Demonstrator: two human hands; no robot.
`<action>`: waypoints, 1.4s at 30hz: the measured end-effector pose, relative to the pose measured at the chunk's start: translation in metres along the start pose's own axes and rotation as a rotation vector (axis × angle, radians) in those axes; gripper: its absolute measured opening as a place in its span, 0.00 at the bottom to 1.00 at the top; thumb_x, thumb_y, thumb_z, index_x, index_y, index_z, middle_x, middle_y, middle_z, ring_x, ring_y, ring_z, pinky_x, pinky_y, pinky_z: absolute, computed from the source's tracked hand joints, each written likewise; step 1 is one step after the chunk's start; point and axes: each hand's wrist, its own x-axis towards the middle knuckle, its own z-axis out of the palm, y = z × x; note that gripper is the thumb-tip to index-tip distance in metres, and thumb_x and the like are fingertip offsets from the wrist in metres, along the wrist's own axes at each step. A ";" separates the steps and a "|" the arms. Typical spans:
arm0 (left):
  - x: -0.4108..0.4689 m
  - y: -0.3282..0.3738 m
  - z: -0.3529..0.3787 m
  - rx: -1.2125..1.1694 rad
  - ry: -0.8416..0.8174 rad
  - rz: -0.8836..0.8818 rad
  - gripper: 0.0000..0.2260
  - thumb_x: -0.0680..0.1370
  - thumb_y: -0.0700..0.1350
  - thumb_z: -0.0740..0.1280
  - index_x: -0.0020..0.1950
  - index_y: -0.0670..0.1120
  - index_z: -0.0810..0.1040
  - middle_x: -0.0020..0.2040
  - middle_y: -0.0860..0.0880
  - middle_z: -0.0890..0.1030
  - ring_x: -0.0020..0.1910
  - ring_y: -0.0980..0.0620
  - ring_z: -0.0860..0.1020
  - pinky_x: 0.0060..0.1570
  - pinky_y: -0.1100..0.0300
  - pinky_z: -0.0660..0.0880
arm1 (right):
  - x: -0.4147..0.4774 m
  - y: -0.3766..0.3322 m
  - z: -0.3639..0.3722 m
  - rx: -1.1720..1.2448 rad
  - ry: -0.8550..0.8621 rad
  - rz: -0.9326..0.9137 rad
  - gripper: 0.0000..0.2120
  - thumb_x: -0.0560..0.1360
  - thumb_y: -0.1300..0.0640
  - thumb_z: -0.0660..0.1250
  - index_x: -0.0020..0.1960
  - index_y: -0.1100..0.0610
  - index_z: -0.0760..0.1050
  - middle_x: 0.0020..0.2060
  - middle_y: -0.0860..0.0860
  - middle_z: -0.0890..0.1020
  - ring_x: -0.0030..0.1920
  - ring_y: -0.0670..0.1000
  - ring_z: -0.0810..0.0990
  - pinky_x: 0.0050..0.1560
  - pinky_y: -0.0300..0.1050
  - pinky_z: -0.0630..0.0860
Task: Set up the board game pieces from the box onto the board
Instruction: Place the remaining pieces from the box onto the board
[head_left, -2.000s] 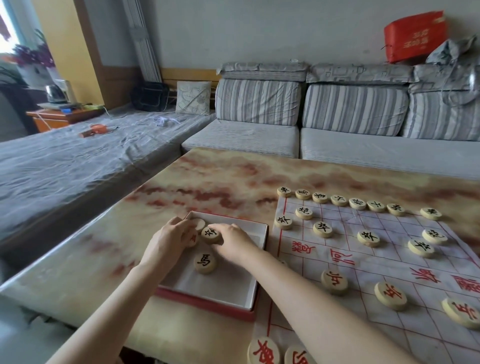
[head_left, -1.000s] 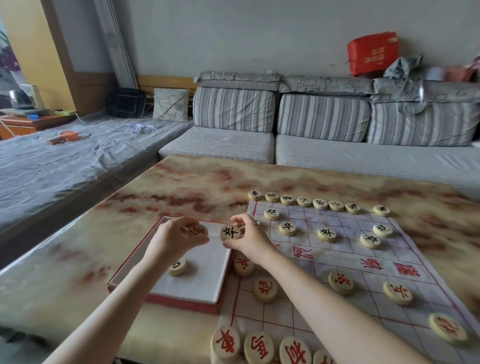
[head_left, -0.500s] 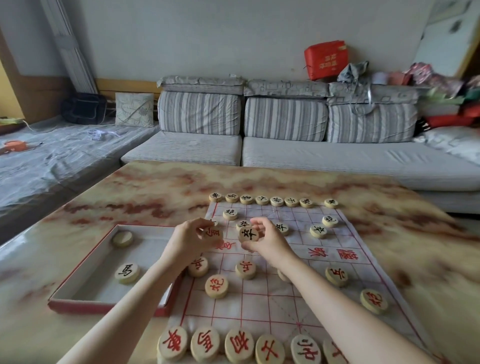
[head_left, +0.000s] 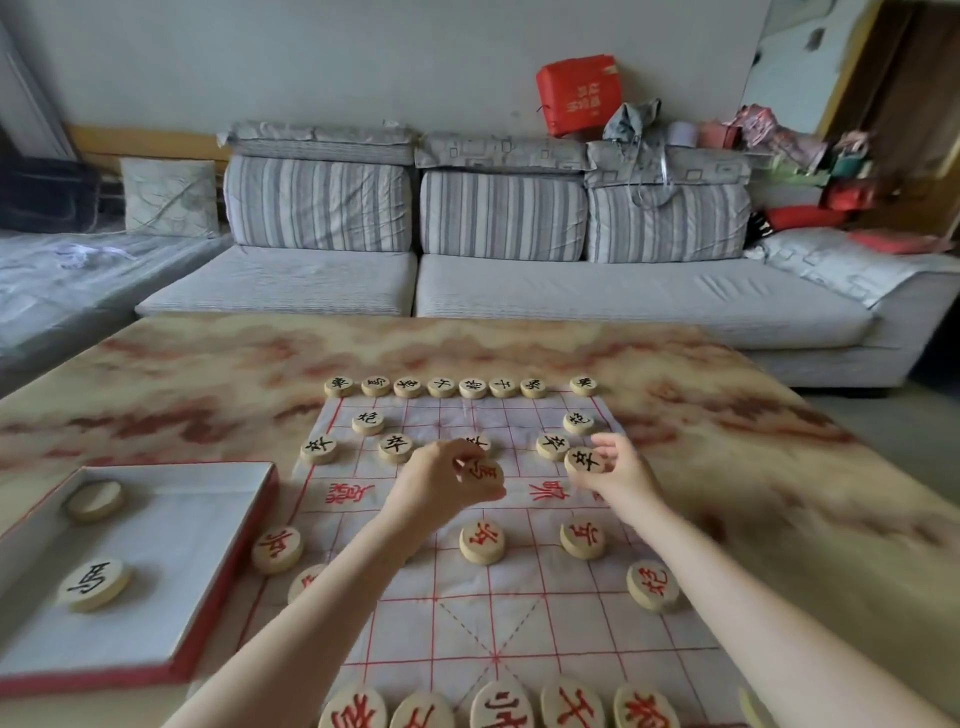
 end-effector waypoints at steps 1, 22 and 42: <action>0.002 0.002 0.006 -0.012 -0.003 0.003 0.23 0.63 0.53 0.77 0.56 0.51 0.79 0.47 0.51 0.82 0.45 0.55 0.78 0.47 0.63 0.75 | 0.007 0.005 -0.006 -0.019 0.036 0.019 0.29 0.64 0.63 0.77 0.62 0.59 0.71 0.55 0.56 0.77 0.50 0.52 0.76 0.51 0.42 0.71; 0.013 0.001 0.028 -0.013 -0.024 0.041 0.24 0.64 0.55 0.76 0.58 0.52 0.78 0.48 0.54 0.81 0.46 0.58 0.78 0.38 0.76 0.68 | 0.072 0.042 -0.019 -0.004 0.113 0.105 0.30 0.66 0.71 0.72 0.66 0.67 0.66 0.61 0.65 0.74 0.60 0.62 0.75 0.60 0.51 0.68; -0.002 0.008 0.027 -0.052 -0.004 0.081 0.23 0.65 0.51 0.76 0.58 0.50 0.77 0.50 0.53 0.80 0.49 0.57 0.76 0.47 0.70 0.72 | 0.041 0.027 -0.020 -0.266 0.232 -0.016 0.25 0.68 0.60 0.71 0.64 0.58 0.71 0.63 0.57 0.73 0.64 0.60 0.66 0.64 0.50 0.65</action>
